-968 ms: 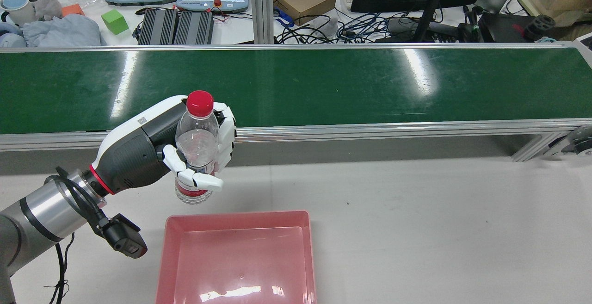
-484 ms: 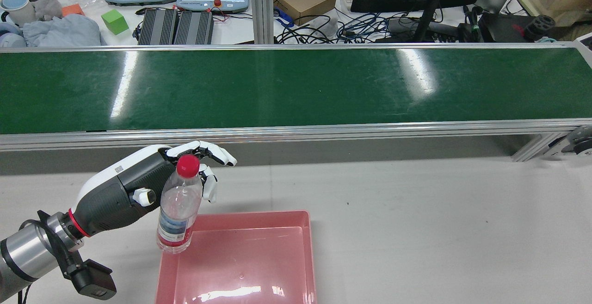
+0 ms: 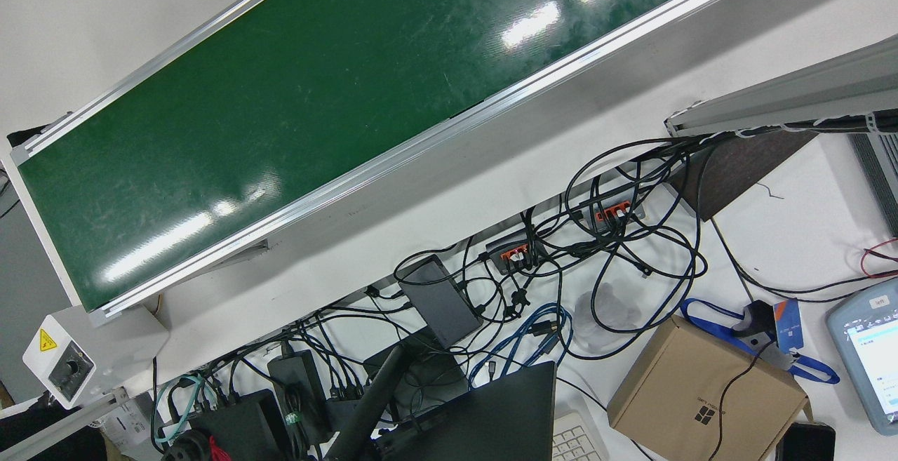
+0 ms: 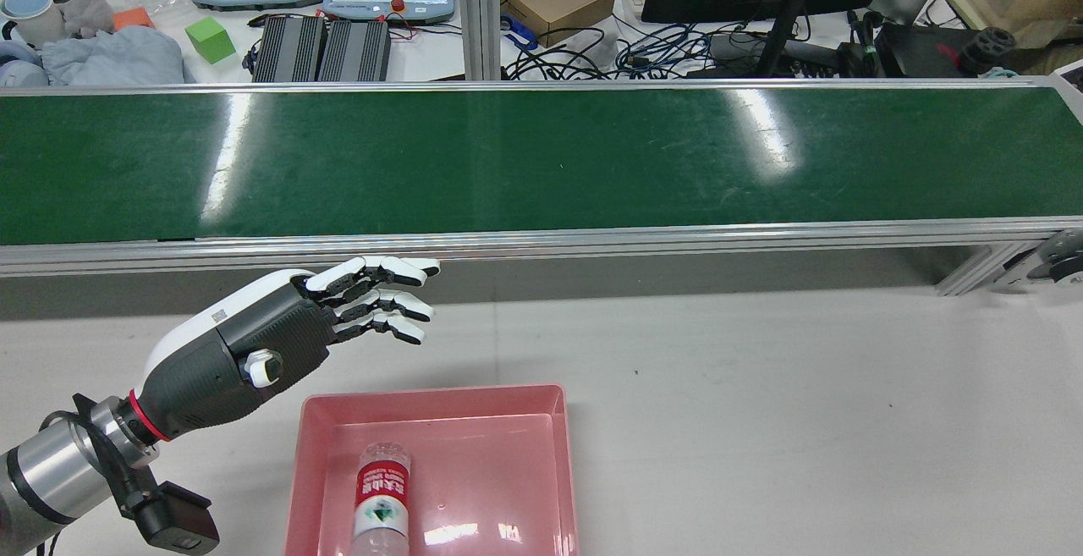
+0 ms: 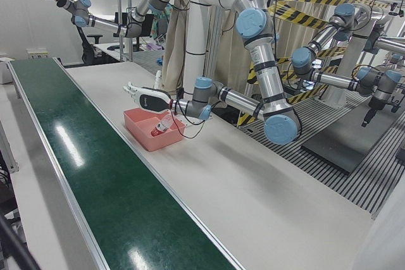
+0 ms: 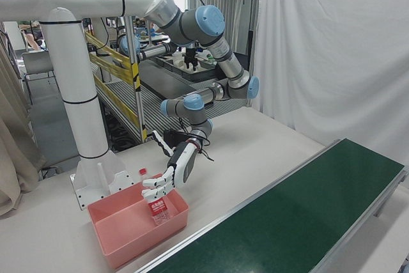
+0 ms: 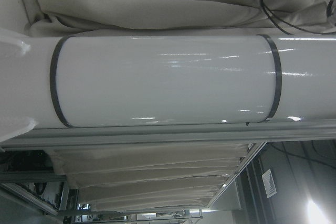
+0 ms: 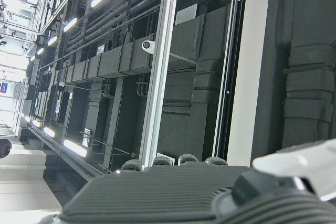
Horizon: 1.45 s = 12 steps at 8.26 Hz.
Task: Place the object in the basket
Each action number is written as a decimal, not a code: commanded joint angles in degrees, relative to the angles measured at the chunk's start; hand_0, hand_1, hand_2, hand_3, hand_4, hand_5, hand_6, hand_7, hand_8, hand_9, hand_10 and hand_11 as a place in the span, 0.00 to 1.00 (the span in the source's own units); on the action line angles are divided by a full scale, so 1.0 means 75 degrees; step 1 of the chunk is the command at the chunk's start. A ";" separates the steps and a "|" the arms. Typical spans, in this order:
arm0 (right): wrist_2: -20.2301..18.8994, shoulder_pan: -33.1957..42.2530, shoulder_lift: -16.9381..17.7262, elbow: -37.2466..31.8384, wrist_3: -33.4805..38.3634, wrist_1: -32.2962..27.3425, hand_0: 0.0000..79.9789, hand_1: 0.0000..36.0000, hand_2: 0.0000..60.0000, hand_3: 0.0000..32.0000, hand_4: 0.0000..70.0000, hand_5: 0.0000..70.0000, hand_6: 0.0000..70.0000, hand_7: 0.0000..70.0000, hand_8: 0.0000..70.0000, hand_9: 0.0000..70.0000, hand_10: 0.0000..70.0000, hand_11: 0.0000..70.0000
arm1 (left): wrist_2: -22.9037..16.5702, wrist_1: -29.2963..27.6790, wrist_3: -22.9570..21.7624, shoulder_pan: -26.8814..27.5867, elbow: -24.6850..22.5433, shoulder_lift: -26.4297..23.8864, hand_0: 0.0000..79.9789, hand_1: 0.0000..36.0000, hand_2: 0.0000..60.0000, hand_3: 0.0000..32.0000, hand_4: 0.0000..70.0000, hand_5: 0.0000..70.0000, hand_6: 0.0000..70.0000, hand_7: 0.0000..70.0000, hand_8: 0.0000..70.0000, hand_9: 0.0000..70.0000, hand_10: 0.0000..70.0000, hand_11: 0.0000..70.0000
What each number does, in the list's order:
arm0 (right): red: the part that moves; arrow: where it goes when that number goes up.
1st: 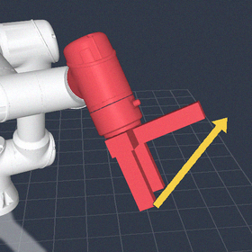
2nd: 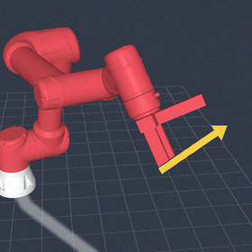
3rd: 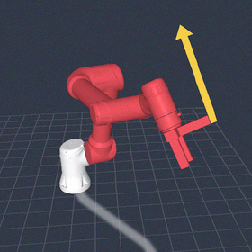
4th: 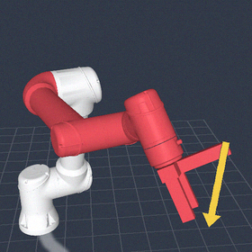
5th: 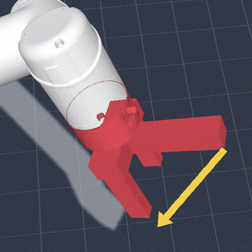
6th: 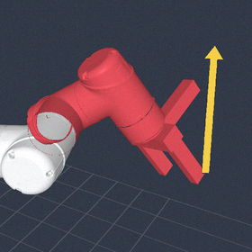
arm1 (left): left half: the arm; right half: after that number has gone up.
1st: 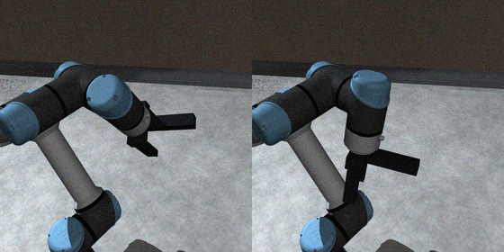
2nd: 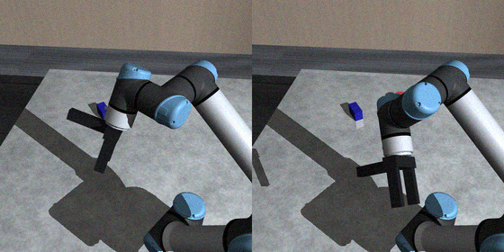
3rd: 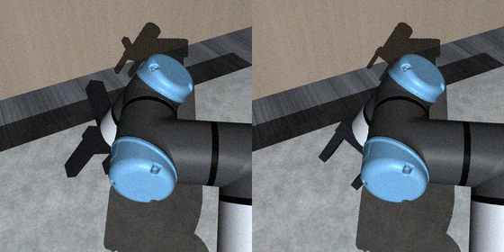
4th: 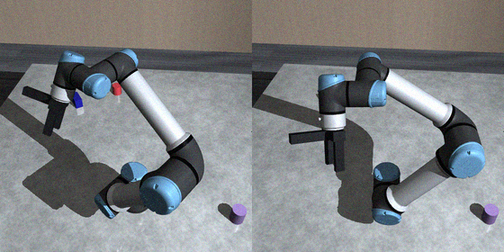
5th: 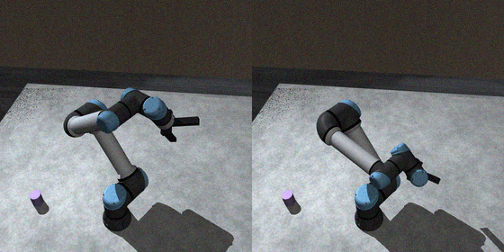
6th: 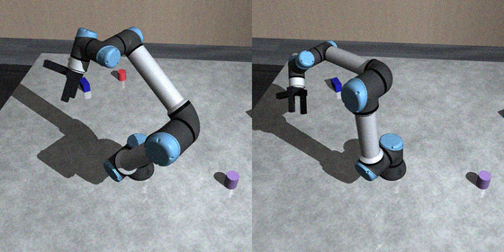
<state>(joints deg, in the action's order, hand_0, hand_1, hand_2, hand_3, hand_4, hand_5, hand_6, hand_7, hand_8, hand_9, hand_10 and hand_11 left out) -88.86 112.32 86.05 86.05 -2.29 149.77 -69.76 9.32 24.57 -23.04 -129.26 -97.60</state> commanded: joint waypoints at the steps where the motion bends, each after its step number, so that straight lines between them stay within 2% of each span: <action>1: 0.0000 0.0000 0.0000 0.0000 0.0000 0.0000 0.00 0.00 0.00 0.00 0.00 0.00 0.00 0.00 0.00 0.00 0.00 0.00 | 0.0137 -0.0001 -0.0041 0.0026 -0.0004 0.0053 0.28 0.00 0.00 0.00 0.17 0.44 0.14 0.26 0.29 0.44 0.29 0.41; 3: 0.0011 0.0000 0.0000 0.0000 0.0000 0.0000 0.00 0.00 0.00 0.00 0.00 0.00 0.00 0.00 0.00 0.00 0.00 0.00 | 0.0137 -0.0001 -0.0100 0.0002 -0.0016 0.0041 0.34 0.00 0.00 0.00 0.22 0.47 0.15 0.26 0.30 0.44 0.29 0.41; 4: 0.0011 0.0000 0.0000 0.0000 0.0000 0.0000 0.00 0.00 0.00 0.00 0.00 0.00 0.00 0.00 0.00 0.00 0.00 0.00 | 0.0126 -0.0001 -0.0112 0.0002 -0.0051 0.0006 0.38 0.00 0.00 0.00 0.20 0.46 0.14 0.25 0.29 0.41 0.27 0.39; 6: 0.0000 0.0000 0.0000 0.0000 0.0000 0.0000 0.00 0.00 0.00 0.00 0.00 0.00 0.00 0.00 0.00 0.00 0.00 0.00 | 0.0114 0.0641 -0.0112 -0.0079 -0.0599 0.0029 0.45 0.00 0.00 0.00 0.16 0.43 0.11 0.21 0.22 0.33 0.25 0.35; 7: 0.0011 0.0000 0.0000 0.0000 0.0000 0.0000 0.00 0.00 0.00 0.00 0.00 0.00 0.00 0.00 0.00 0.00 0.00 0.00 | 0.0102 0.0713 -0.0112 -0.0091 -0.0718 0.0029 0.47 0.00 0.00 0.00 0.17 0.43 0.11 0.19 0.20 0.30 0.24 0.35; 10: 0.0000 0.0000 0.0000 0.0000 0.0000 0.0000 0.00 0.00 0.00 0.00 0.00 0.00 0.00 0.00 0.00 0.00 0.00 0.00 | 0.0102 0.0784 -0.0112 -0.0068 -0.0719 0.0041 0.46 0.00 0.00 0.00 0.20 0.46 0.12 0.21 0.21 0.31 0.25 0.36; 12: 0.0000 0.0000 0.0000 -0.0012 0.0000 0.0000 0.00 0.00 0.00 0.00 0.00 0.00 0.00 0.00 0.00 0.00 0.00 0.00 | 0.0114 0.0831 -0.0112 -0.0080 -0.0812 0.0029 0.42 0.00 0.00 0.00 0.15 0.46 0.10 0.20 0.18 0.29 0.24 0.34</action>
<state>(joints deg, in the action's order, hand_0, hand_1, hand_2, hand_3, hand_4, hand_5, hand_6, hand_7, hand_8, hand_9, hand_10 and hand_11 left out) -88.85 112.32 86.05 86.01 -2.29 149.77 -68.99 15.22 23.73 -23.62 -134.66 -97.34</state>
